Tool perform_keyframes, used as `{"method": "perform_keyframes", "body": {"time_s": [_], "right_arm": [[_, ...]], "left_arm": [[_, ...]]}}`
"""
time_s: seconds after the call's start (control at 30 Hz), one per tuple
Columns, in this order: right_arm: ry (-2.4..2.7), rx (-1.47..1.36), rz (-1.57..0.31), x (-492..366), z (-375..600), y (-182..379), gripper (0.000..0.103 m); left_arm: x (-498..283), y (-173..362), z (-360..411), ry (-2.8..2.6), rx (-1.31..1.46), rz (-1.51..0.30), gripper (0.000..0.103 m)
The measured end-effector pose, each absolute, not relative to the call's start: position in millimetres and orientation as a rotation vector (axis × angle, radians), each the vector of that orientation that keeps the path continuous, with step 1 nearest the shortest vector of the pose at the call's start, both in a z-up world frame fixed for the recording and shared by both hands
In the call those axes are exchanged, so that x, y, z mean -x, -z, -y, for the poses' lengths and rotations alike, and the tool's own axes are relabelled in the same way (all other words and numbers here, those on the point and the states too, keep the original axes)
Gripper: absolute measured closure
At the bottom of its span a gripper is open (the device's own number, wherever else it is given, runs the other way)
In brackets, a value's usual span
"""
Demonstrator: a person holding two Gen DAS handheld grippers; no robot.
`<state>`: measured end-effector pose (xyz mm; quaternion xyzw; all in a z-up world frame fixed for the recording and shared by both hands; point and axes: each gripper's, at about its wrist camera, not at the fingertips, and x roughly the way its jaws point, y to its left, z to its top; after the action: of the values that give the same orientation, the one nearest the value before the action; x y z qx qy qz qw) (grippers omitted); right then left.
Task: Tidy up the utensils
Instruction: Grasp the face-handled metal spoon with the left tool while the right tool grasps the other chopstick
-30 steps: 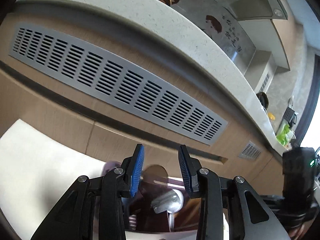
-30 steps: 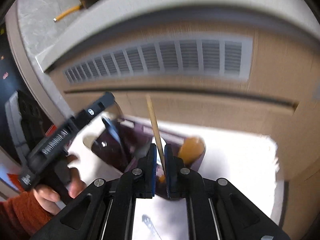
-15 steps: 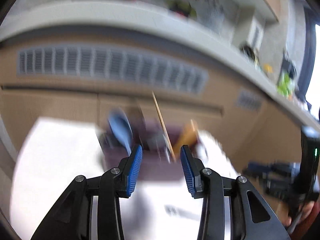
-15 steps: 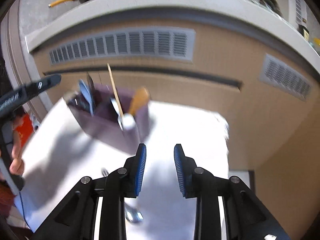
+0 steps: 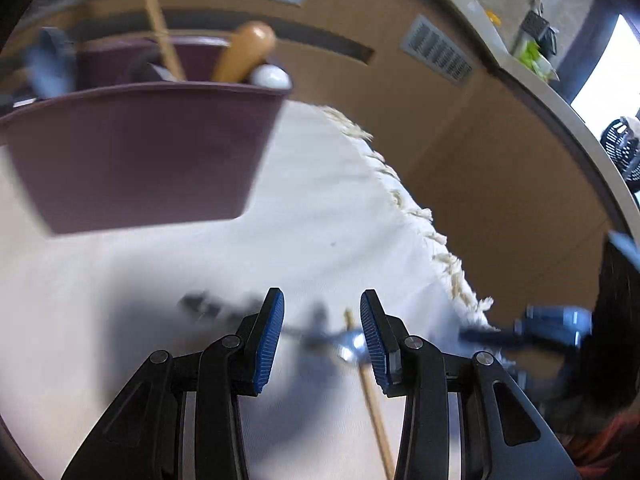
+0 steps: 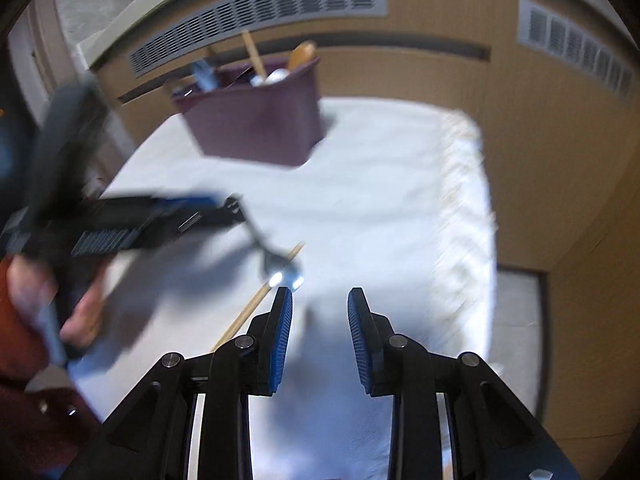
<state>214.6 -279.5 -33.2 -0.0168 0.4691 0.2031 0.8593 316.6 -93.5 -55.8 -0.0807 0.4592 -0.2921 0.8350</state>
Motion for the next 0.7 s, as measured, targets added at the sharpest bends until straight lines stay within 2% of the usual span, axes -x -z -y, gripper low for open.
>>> {"method": "perform_keyframes", "body": {"time_s": [0.2,0.37,0.7], "right_arm": [[-0.424,0.001,-1.027,-192.9,272.7,43.8,0.075],[-0.449,-0.010,-1.070,-194.2,256.4,53.7,0.075],[-0.477,0.077,-1.043,-200.9,198.8,56.0,0.075]], "left_arm": [[-336.7,74.2,89.5,0.678,0.168,-1.055,0.064],[-291.7,74.9,52.0,0.654,0.192,-1.069,0.064],[-213.7,73.5,-11.8,0.460,0.167,-1.053,0.064]]}}
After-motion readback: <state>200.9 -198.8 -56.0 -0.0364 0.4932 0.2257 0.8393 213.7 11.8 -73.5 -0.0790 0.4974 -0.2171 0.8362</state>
